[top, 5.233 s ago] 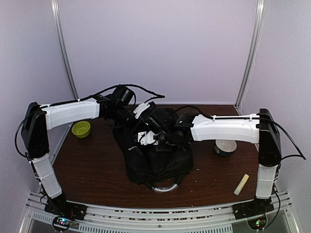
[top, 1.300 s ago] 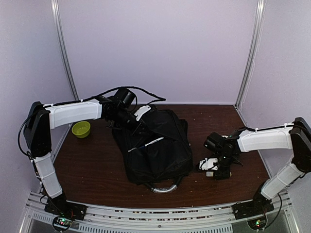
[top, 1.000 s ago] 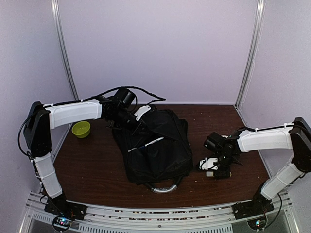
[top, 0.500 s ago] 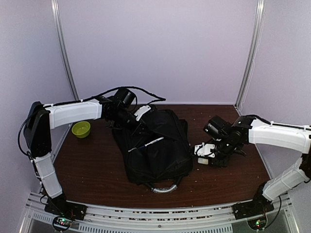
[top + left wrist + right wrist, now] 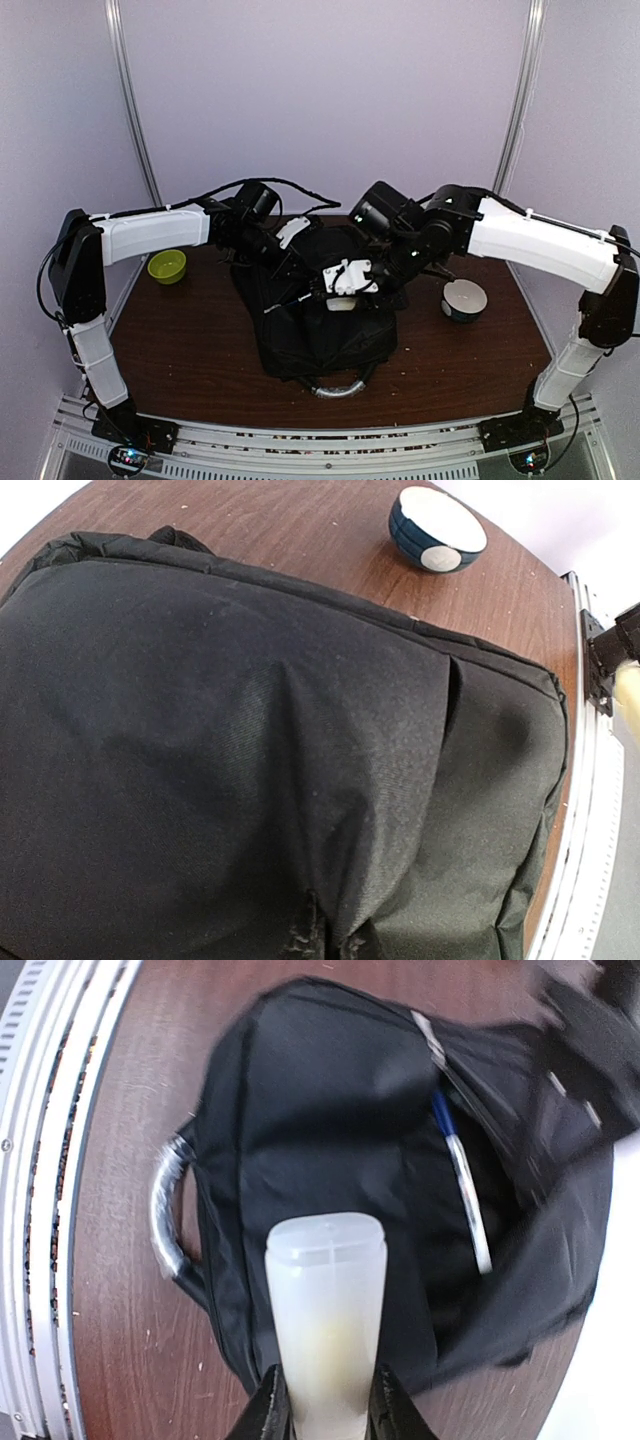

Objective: Pack the student bag
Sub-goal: Place the pen in the second largest pocket of the bag.

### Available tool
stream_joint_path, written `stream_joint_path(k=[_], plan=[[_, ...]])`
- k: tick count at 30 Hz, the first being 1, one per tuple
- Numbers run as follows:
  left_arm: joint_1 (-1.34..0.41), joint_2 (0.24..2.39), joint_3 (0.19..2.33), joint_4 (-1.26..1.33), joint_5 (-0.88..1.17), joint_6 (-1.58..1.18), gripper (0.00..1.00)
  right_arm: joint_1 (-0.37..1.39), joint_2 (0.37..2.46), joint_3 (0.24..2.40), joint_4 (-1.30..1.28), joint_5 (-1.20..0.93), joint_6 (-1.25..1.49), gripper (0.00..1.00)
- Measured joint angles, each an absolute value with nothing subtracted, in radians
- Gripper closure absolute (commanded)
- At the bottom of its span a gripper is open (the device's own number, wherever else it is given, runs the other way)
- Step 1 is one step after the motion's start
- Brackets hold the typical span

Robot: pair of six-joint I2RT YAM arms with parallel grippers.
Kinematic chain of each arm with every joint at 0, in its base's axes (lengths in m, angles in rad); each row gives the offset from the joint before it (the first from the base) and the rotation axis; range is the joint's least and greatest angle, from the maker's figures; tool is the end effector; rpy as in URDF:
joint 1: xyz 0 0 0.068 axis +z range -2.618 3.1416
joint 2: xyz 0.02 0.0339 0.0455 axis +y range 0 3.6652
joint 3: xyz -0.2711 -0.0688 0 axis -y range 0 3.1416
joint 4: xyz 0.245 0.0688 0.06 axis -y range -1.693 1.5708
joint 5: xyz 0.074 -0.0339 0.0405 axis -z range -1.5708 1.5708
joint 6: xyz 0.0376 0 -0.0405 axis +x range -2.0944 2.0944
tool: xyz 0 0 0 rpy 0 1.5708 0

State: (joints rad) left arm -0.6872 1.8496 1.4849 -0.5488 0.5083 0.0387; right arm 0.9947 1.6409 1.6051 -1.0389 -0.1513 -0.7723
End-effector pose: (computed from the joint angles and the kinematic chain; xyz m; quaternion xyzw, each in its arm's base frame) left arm 0.3055 -0.2744 0.2582 0.4011 0.8276 -0.3251 0.2203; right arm 0.1799 0.2873 0.3374 -0.7589 0.5989 0.1000 0.2352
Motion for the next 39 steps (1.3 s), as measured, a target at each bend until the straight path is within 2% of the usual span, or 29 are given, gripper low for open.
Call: stream_joint_path(k=[6,11,23,39], plan=[[-0.687,1.853,1.485,-0.549,0.532,0.033,1.00,1.130,1.765,1.668,-1.037,-0.101,-0.878,0.79],[-0.687,1.854,1.485,-0.549,0.544,0.029,1.00,1.175,1.797,1.669,-1.016,-0.075,-0.973,0.79],[-0.687,1.854,1.485,-0.549,0.554,0.026,1.00,1.128,1.929,1.678,-0.865,0.022,-1.116,0.80],[-0.687,1.854,1.485,-0.549,0.560,0.019,1.00,1.034,2.057,1.732,-0.754,0.144,-1.127,0.80]])
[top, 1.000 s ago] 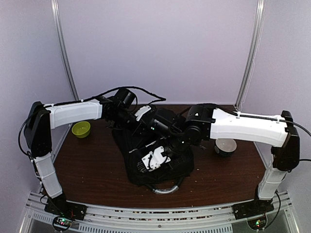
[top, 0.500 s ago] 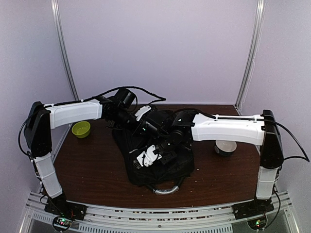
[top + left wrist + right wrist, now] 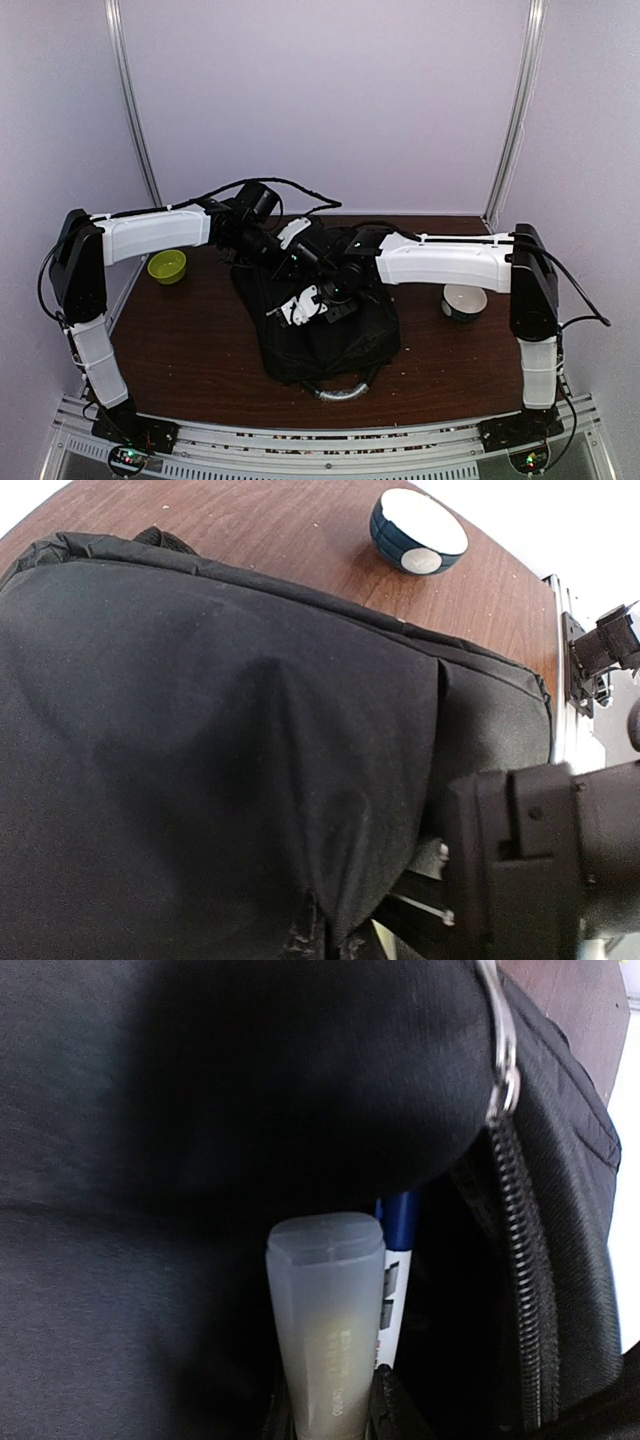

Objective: Pack the student bag
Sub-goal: Place the pen in the second largest pocket of the bag.

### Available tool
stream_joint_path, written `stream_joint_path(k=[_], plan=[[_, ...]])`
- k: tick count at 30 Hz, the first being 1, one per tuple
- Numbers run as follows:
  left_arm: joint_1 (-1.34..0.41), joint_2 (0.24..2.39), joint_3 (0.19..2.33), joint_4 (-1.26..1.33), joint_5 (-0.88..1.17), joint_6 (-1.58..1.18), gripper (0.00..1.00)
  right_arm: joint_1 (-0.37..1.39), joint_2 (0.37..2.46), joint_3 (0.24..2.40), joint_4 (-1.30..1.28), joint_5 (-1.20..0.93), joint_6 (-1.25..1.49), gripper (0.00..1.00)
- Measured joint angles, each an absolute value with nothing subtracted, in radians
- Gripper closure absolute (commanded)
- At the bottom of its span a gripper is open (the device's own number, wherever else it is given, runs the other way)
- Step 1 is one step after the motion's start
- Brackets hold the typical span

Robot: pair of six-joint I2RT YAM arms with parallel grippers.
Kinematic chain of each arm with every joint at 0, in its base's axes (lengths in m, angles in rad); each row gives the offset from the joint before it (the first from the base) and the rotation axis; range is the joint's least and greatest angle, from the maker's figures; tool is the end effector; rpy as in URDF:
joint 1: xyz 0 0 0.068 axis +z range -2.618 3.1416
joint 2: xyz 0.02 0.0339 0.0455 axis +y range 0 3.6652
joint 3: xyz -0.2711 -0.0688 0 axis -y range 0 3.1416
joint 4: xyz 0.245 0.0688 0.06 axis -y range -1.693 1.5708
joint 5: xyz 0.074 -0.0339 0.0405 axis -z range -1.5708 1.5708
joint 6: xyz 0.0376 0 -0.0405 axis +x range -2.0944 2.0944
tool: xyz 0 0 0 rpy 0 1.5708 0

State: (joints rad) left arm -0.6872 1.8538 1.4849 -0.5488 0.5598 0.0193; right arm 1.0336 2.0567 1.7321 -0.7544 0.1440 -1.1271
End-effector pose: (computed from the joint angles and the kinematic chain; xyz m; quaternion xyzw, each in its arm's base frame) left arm 0.3044 -0.2756 0.2574 0.3981 0.8234 -0.3483 0.2055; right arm 0.2352 0.3843 0.2339 -0.8451 0.4711 -0.0810 0.2393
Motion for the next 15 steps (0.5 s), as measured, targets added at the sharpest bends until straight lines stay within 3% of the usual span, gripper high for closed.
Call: stream_joint_path(k=[15], plan=[[-0.688,1.854,1.485,-0.544,0.556,0.015,1.00,1.035,2.153,1.807,-0.746,0.296,-1.092,0.79]])
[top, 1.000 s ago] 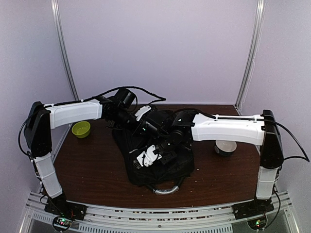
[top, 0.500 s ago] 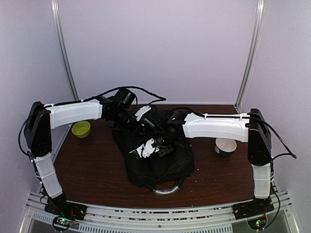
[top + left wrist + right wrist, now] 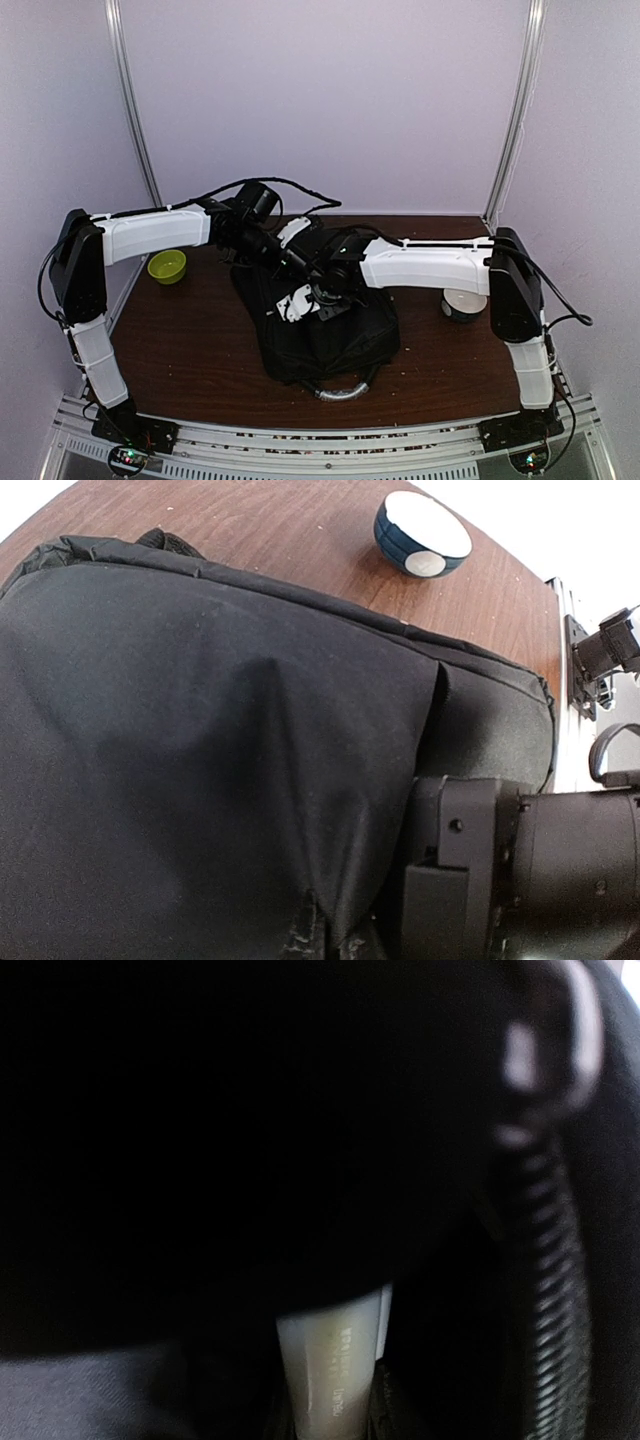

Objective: Pack the student bag
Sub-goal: Place the pen in the second largest pocket of the bag, then put down the student bag in the second largest pocket.

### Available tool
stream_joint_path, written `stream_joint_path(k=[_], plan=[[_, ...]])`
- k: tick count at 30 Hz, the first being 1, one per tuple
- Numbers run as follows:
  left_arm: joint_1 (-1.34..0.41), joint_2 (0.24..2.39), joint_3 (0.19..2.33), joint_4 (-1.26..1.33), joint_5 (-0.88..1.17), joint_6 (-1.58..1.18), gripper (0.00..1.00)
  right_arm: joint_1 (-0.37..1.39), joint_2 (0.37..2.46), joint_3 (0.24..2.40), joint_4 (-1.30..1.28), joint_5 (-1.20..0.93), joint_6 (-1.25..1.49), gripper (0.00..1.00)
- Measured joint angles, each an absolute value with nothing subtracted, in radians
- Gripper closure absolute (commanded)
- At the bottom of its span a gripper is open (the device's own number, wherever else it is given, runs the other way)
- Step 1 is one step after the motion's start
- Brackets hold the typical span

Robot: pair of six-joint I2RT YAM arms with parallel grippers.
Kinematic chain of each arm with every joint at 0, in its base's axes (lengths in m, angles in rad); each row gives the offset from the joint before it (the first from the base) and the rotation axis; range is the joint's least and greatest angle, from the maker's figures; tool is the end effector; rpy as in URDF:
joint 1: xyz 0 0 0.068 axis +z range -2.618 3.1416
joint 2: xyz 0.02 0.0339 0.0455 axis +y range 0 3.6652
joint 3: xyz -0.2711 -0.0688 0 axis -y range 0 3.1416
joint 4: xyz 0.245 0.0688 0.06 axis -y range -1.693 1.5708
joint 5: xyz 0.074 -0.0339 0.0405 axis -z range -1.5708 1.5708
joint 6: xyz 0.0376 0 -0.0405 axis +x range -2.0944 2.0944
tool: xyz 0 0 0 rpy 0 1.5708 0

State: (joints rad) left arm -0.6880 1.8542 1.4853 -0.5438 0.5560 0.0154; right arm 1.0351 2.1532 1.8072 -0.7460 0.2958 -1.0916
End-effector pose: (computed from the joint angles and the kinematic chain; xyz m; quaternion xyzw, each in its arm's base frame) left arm 0.3047 -0.2762 0.2576 0.3967 0.8238 -0.3477 0.2076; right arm 0.2496 0.3991 0.2157 -0.8228 0.4975 -0.1497 0.2304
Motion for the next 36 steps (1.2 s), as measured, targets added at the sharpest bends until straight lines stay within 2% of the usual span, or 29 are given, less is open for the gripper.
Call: stream_joint_path(k=[7,16,27,30,34,36], plan=[[-0.678,1.854,1.488,-0.522,0.526,0.016,1.00,1.039,2.164,1.765,-0.614,0.405,-1.074,0.63],[-0.670,1.858,1.497,-0.502,0.503,0.016,1.00,1.041,2.142,1.696,-0.484,0.465,-1.050,0.58],[-0.695,1.859,1.498,-0.518,0.545,0.009,1.00,1.045,2.012,1.589,-0.546,0.363,-0.968,0.56],[-0.698,1.859,1.498,-0.531,0.556,0.008,1.00,1.049,1.971,1.571,-0.590,0.310,-0.958,0.59],[-0.698,1.859,1.498,-0.547,0.572,0.008,1.00,1.053,1.940,1.575,-0.657,0.237,-0.938,0.75],[-0.698,1.859,1.498,-0.549,0.578,0.008,1.00,1.054,1.937,1.581,-0.704,0.184,-0.928,0.80]])
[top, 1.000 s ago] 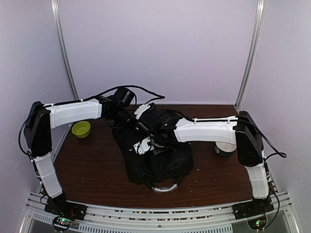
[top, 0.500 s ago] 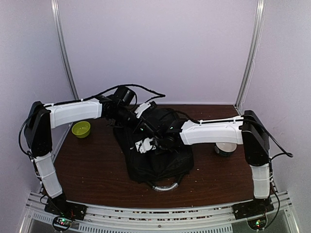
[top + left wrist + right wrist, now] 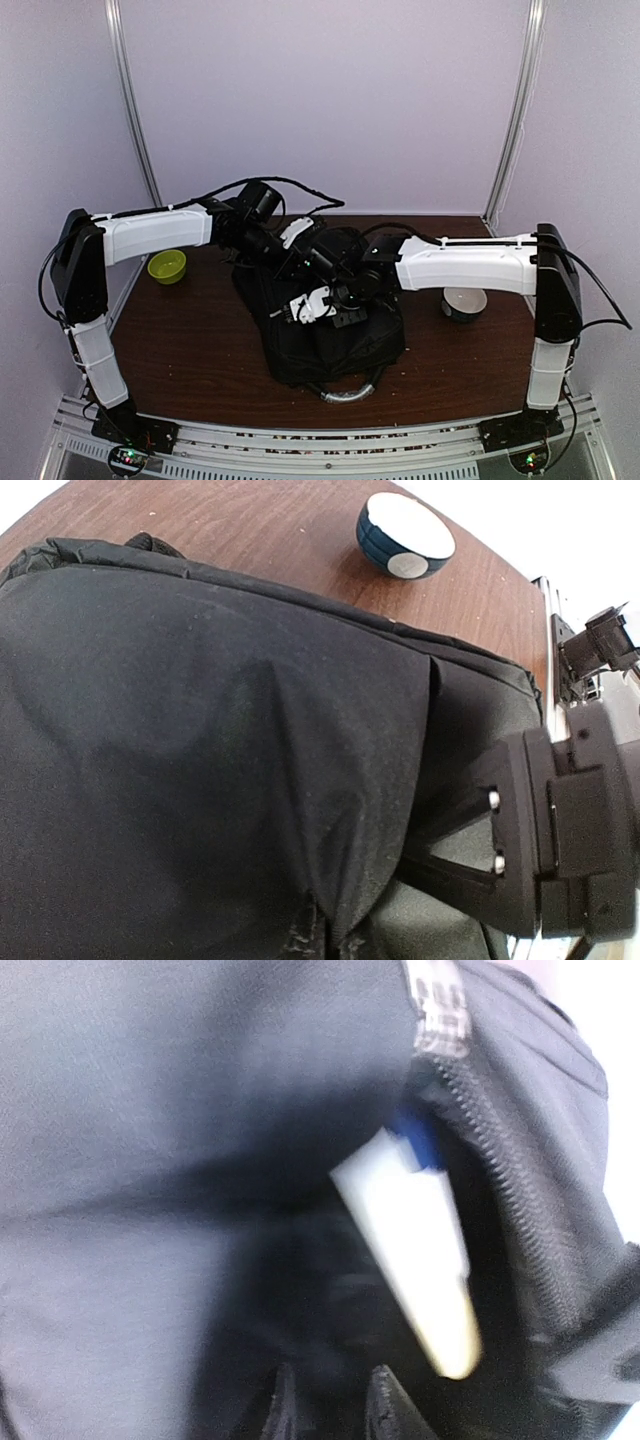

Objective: Pack the student bag
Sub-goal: Put down the student bag in the second largest pocket.

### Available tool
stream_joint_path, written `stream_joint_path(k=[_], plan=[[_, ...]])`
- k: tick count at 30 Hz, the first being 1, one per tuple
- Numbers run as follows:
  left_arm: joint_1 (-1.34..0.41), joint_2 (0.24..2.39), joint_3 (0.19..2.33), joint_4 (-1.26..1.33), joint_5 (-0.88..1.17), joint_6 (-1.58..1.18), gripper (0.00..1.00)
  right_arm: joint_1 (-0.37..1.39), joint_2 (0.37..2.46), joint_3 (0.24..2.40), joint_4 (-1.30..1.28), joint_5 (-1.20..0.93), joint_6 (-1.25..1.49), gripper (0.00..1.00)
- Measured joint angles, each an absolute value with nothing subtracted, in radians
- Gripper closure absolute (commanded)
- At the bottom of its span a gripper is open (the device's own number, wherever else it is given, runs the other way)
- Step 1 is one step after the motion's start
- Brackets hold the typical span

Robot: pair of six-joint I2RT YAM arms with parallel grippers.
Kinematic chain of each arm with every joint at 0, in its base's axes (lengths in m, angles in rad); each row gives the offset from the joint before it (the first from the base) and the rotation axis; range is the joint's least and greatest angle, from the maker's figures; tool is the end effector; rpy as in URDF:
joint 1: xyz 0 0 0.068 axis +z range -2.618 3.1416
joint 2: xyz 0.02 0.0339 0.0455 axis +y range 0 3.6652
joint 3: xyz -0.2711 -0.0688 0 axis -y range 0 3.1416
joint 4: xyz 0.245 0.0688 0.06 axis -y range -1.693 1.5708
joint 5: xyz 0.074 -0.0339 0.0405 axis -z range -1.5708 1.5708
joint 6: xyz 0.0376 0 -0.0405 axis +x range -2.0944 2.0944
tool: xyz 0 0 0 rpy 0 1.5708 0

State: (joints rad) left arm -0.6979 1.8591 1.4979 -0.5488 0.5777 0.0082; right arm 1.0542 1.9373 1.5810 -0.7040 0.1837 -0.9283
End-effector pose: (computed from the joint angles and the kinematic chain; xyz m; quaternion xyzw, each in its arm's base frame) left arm 0.3026 -0.2806 0.2597 0.4002 0.8188 -0.3587 0.2016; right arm 0.2144 0.3635 0.2405 -0.7935 0.5470 -0.0728 0.2565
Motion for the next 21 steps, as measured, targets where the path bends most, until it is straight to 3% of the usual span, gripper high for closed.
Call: stream_joint_path(k=[3,8,17,21], plan=[[-0.698,1.859,1.498,-0.549,0.580,0.008,1.00,1.056,1.932,1.581,-0.770,0.117,-0.918,0.80],[-0.699,1.861,1.498,-0.549,0.581,0.008,1.00,1.059,1.866,1.549,-0.821,0.054,-0.886,0.71],[-0.730,1.899,1.498,-0.553,0.562,0.009,1.00,1.056,1.531,1.348,-0.838,-0.027,-0.807,0.65],[-0.768,1.927,1.500,-0.572,0.528,0.015,0.86,1.024,1.427,1.243,-0.834,-0.047,-0.781,0.65]])
